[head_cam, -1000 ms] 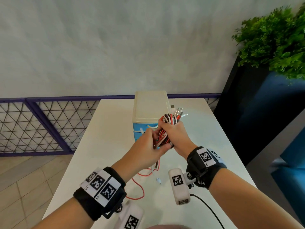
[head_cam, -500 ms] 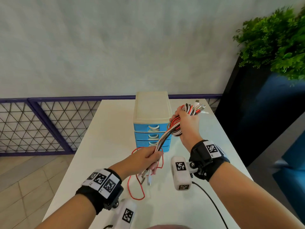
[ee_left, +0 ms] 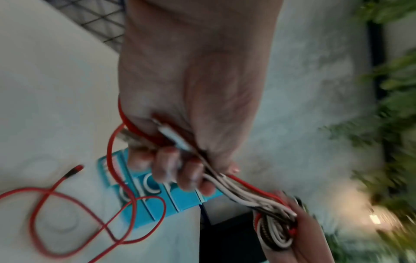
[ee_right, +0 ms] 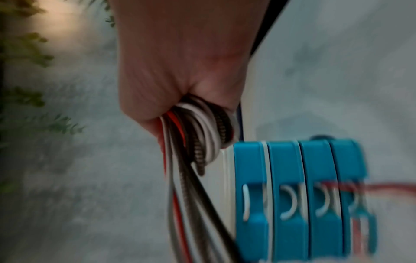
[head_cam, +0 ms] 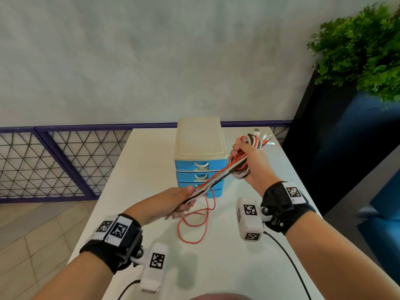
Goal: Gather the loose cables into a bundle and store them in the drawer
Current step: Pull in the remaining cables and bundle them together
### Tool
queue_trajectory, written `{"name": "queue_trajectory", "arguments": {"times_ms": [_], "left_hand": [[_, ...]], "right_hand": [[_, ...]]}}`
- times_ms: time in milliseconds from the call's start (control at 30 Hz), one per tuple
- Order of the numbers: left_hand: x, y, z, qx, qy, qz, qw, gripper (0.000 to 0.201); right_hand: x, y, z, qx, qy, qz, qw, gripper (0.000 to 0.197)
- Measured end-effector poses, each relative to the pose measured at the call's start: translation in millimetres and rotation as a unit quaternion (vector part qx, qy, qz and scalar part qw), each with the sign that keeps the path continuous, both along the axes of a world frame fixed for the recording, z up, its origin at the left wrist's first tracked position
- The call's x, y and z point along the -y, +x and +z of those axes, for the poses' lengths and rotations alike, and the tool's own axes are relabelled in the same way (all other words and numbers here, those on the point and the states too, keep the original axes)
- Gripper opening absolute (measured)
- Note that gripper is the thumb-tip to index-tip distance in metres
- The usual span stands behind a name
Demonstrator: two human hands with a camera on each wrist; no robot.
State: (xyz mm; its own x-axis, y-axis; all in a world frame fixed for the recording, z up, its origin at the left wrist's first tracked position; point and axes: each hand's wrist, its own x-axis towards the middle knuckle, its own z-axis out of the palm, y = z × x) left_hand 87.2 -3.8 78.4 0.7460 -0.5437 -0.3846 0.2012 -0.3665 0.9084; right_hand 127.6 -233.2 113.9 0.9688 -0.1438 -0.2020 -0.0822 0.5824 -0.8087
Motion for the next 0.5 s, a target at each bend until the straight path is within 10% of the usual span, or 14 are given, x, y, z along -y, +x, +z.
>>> {"name": "queue_trajectory", "arguments": {"times_ms": [67, 167, 300, 500], "left_hand": [[-5.6, 9.7, 3.5, 0.157, 0.143, -0.022, 0.977, 0.033], [-6.8, 17.8, 19.5, 0.363, 0.338, -0.099, 0.863, 0.027], [8.2, 19.4, 41.9, 0.542, 0.348, -0.148, 0.751, 0.024], [15.5, 18.9, 52.6, 0.525, 0.266, -0.138, 0.797, 0.010]], "right_hand": [[4.2, -4.4, 4.5, 0.005, -0.202, 0.062, 0.977, 0.016], [-1.8, -12.7, 9.6, 0.001, -0.436, 0.156, 0.887, 0.016], [-20.2, -16.9, 3.4, 0.000, -0.493, 0.241, 0.836, 0.018], [-32.0, -26.2, -3.2, -0.021, -0.402, 0.268, 0.876, 0.006]]}}
